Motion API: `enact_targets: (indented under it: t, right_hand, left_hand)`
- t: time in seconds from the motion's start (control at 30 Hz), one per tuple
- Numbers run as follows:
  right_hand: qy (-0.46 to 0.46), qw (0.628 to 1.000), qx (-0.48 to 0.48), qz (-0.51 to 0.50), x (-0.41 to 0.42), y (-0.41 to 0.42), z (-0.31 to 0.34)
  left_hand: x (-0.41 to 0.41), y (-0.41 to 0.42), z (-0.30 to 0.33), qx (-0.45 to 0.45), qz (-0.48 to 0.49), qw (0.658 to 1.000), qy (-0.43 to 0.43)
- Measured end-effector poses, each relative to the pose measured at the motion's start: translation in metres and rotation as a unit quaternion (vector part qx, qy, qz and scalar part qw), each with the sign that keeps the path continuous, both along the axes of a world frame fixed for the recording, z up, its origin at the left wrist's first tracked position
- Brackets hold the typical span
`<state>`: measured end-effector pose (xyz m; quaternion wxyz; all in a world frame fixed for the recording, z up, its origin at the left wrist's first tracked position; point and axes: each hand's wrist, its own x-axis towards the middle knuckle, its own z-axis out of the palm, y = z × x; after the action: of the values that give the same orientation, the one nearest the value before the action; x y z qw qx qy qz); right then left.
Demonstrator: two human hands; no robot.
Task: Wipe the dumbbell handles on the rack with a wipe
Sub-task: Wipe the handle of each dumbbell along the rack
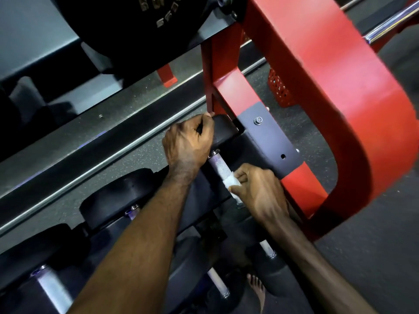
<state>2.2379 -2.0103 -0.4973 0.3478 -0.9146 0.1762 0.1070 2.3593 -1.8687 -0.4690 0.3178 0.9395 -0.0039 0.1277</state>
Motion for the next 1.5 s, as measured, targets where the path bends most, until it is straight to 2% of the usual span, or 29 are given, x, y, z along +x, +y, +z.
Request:
enact_targets:
  t: [0.13, 0.3, 0.37, 0.5, 0.57, 0.73, 0.83, 0.93, 1.0, 1.1, 1.17, 1.27, 1.33, 1.5]
  right_hand:
    - [-0.082, 0.996, 0.0, -0.027, 0.029, 0.026, 0.011]
    - [0.01, 0.999, -0.05, 0.005, -0.005, 0.008, 0.002]
    - [0.016, 0.999, -0.041, -0.006, -0.009, 0.005, -0.002]
    - [-0.076, 0.996, -0.027, -0.035, 0.026, 0.028, 0.006]
    - [-0.094, 0.994, -0.029, -0.045, 0.034, 0.032, 0.006]
    - [-0.008, 0.999, -0.018, -0.032, 0.0, 0.012, -0.007]
    - [-0.056, 0.997, 0.01, -0.046, 0.016, 0.015, -0.006]
    - [-0.106, 0.993, -0.005, -0.047, 0.041, 0.028, -0.001]
    - [-0.075, 0.995, 0.021, -0.055, 0.037, 0.024, -0.002]
    - [0.033, 0.994, 0.102, -0.038, 0.019, 0.004, -0.008]
    - [0.097, 0.979, 0.175, -0.023, 0.029, -0.001, -0.008]
    - [0.152, 0.939, 0.305, -0.043, 0.059, 0.006, -0.009]
    - [0.174, 0.927, 0.328, -0.047, 0.07, 0.014, -0.015]
    - [0.199, 0.925, 0.322, -0.025, 0.061, 0.019, -0.032]
  left_hand:
    - [0.0, 0.0, 0.001, -0.011, -0.011, 1.0, 0.006]
    - [0.001, 0.001, 0.0, -0.016, -0.023, 1.0, -0.003]
    - [0.002, 0.002, -0.003, -0.006, -0.026, 1.0, -0.012]
    - [0.002, 0.001, -0.003, -0.011, -0.028, 0.999, -0.015]
    - [0.001, 0.001, -0.002, -0.011, -0.033, 0.999, -0.013]
    - [0.0, 0.002, -0.001, -0.013, -0.034, 0.999, -0.037]
    - [0.0, 0.002, -0.002, -0.007, -0.037, 0.999, -0.029]
    - [0.001, 0.001, -0.003, -0.004, -0.033, 0.999, -0.027]
    - [0.002, 0.0, -0.003, -0.005, -0.035, 0.999, -0.038]
    - [0.002, 0.001, -0.005, -0.006, -0.038, 0.998, -0.048]
    - [0.002, 0.002, -0.006, -0.001, -0.035, 0.998, -0.045]
    - [0.002, 0.0, -0.006, 0.004, -0.032, 0.999, -0.033]
    - [0.002, -0.001, -0.005, 0.001, -0.031, 0.999, -0.036]
    - [0.002, 0.001, -0.004, 0.001, -0.034, 0.999, -0.03]
